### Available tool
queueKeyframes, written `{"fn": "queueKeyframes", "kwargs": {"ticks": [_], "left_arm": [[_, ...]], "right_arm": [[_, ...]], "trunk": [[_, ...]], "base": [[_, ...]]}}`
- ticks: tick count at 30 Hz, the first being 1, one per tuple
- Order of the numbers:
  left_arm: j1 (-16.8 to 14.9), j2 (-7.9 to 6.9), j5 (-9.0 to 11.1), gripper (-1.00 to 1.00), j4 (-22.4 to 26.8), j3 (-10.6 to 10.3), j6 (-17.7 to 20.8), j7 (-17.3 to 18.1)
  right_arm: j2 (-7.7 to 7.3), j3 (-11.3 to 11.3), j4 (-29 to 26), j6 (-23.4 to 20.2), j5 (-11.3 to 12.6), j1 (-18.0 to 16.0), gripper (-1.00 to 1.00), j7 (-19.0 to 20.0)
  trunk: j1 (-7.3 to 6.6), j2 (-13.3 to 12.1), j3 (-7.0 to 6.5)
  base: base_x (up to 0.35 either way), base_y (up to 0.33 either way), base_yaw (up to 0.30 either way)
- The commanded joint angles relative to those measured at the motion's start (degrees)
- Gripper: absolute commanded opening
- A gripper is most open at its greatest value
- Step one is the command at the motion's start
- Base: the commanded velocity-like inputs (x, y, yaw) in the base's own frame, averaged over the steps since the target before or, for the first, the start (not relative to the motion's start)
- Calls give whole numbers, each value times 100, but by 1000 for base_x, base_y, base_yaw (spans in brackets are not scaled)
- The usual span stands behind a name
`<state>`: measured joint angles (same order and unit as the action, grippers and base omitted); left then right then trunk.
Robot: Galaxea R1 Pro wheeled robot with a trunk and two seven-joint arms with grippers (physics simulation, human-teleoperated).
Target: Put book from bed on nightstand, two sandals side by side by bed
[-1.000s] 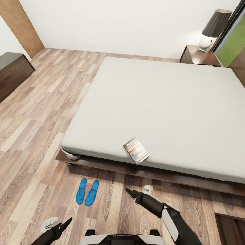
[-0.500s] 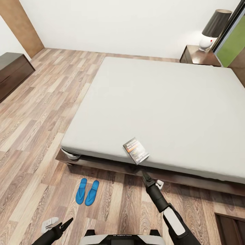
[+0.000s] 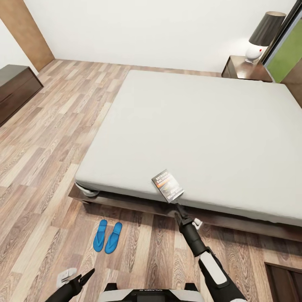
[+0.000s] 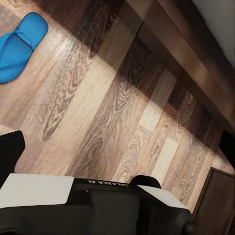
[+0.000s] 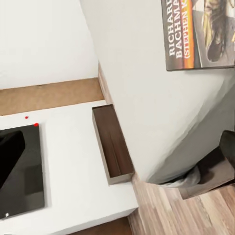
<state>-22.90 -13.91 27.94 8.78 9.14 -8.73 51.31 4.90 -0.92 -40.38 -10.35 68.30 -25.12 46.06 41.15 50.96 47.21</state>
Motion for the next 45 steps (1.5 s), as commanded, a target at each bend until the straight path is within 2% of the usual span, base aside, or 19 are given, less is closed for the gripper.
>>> {"fn": "queueKeyframes", "kwargs": {"ticks": [1, 7, 36, 40, 45], "left_arm": [[-4, 10, -43, 100, -8, 41, -33, 20], [-4, 20, -41, 100, -8, 43, -33, 20], [-4, 101, -34, 100, -17, 44, -33, 11], [-4, 99, -34, 100, -17, 44, -33, 13], [-4, 99, -34, 100, -17, 44, -33, 6]], "right_arm": [[11, -9, 3, -62, 60, -90, 100, 12], [19, -8, 11, -64, 68, -181, 100, 8], [20, -5, 28, -64, 69, -186, 100, 25], [20, -2, 229, -64, 69, -186, 100, 25], [20, 3, 450, -64, 69, -186, 100, 25]], "trunk": [[1, 3, 3], [1, 3, 3], [1, 3, 3], [1, 3, 3], [110, 204, 93]], "base": [[0, 0, 0], [0, 0, 0], [64, 0, 0], [0, 0, 0], [0, 0, 0]]}}
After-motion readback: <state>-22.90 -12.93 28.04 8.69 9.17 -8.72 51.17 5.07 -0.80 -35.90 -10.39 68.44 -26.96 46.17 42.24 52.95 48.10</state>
